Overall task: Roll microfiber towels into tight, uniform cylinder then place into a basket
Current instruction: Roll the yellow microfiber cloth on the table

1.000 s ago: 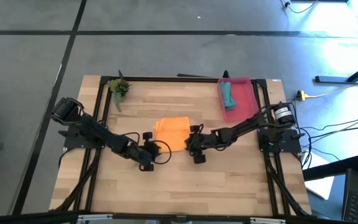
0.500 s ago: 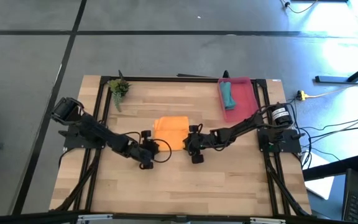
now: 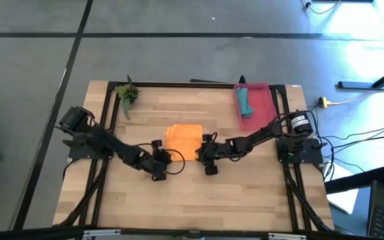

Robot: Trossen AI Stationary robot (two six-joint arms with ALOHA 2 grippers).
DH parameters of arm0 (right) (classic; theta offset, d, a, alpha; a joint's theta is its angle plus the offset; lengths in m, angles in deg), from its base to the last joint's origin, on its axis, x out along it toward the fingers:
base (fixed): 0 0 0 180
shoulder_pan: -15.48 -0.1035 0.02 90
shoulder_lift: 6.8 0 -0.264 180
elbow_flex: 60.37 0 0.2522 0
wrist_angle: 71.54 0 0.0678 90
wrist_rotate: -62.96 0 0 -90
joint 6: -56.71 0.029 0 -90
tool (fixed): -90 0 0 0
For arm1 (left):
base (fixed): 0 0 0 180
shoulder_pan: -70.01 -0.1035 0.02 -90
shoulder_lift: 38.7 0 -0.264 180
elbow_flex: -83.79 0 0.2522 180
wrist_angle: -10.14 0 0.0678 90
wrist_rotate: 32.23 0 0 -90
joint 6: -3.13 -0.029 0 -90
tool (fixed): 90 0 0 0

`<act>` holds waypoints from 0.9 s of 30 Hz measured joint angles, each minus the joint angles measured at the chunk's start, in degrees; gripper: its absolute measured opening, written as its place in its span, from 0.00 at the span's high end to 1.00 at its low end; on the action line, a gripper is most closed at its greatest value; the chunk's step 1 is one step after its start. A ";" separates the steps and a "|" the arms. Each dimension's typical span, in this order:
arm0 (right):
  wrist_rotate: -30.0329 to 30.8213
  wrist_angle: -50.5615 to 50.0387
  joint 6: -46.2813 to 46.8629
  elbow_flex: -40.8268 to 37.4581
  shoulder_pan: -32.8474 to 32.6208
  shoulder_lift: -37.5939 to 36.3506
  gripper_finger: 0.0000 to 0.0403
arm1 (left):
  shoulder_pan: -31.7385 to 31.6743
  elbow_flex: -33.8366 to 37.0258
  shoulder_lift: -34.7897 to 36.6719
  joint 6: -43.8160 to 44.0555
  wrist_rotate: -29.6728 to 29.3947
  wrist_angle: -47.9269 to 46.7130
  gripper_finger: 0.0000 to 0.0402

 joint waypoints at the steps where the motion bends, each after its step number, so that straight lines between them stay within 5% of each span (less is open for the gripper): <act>1: 0.00 0.02 0.13 -0.02 0.00 0.00 0.53 | 0.00 0.00 -0.01 -0.01 0.04 -0.04 0.70; 19: -0.12 0.37 1.16 -0.04 -0.04 0.00 0.53 | -0.13 0.15 -0.16 -0.19 0.97 -0.65 0.70; 27: -0.28 0.46 1.40 -0.04 -0.07 0.00 0.53 | -0.04 0.15 -0.18 -0.22 1.45 -0.61 0.86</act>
